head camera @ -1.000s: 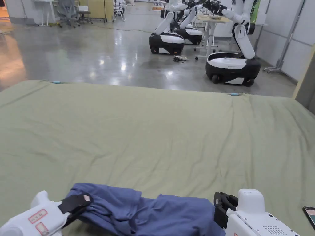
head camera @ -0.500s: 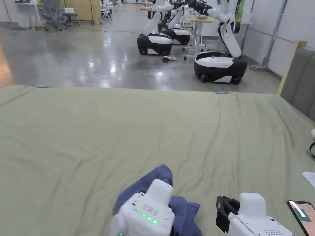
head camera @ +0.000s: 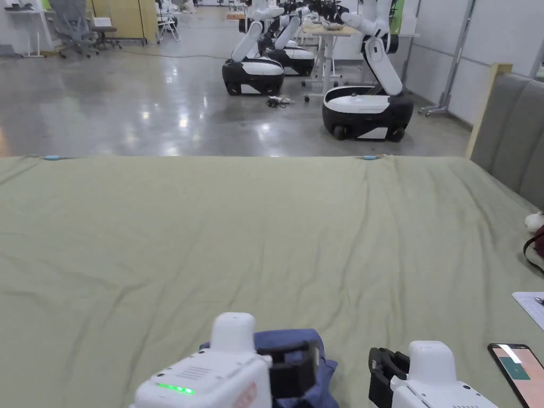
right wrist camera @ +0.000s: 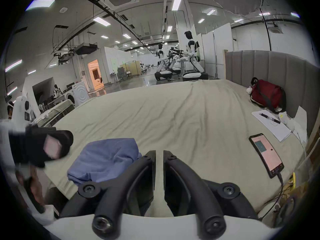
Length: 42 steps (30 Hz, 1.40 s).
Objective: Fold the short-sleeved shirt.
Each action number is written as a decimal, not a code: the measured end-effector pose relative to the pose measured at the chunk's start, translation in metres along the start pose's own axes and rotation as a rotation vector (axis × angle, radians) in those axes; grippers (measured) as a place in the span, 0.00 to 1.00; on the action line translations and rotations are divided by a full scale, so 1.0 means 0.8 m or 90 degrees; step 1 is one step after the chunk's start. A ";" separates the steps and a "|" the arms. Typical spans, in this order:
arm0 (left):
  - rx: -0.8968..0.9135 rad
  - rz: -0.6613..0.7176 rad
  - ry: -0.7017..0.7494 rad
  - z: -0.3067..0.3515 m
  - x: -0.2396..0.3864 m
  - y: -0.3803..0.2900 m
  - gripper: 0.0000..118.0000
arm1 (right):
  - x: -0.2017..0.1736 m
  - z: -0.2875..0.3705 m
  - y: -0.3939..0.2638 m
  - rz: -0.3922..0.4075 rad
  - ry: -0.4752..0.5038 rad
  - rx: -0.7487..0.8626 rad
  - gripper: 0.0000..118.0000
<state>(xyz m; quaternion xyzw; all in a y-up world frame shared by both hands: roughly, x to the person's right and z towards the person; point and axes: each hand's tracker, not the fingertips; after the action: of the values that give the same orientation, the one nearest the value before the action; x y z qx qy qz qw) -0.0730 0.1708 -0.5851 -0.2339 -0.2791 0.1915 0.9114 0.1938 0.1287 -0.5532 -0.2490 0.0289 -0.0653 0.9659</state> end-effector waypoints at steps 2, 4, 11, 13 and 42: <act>-0.038 0.078 -0.007 -0.005 -0.030 -0.002 0.90 | -0.005 -0.004 0.001 -0.002 0.006 -0.004 0.12; -0.090 0.134 -0.028 -0.020 -0.042 -0.018 0.55 | -0.011 -0.006 0.003 -0.001 0.019 -0.007 0.12; -0.189 0.210 -0.096 -0.097 -0.021 -0.089 0.24 | -0.017 -0.003 0.007 -0.008 0.036 -0.008 0.12; -0.216 0.201 -0.099 -0.103 -0.014 -0.108 0.23 | -0.015 -0.003 0.010 -0.025 0.067 -0.007 0.12; -0.104 0.509 -0.080 -0.032 -0.208 -0.076 0.23 | -0.016 -0.090 -0.036 -0.183 0.245 -0.167 0.12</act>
<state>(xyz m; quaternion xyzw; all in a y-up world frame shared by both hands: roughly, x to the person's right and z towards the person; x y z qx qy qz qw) -0.1728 0.0332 -0.6410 -0.3830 -0.2360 0.5216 0.7250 0.1717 0.0708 -0.6018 -0.3562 0.1846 -0.2435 0.8830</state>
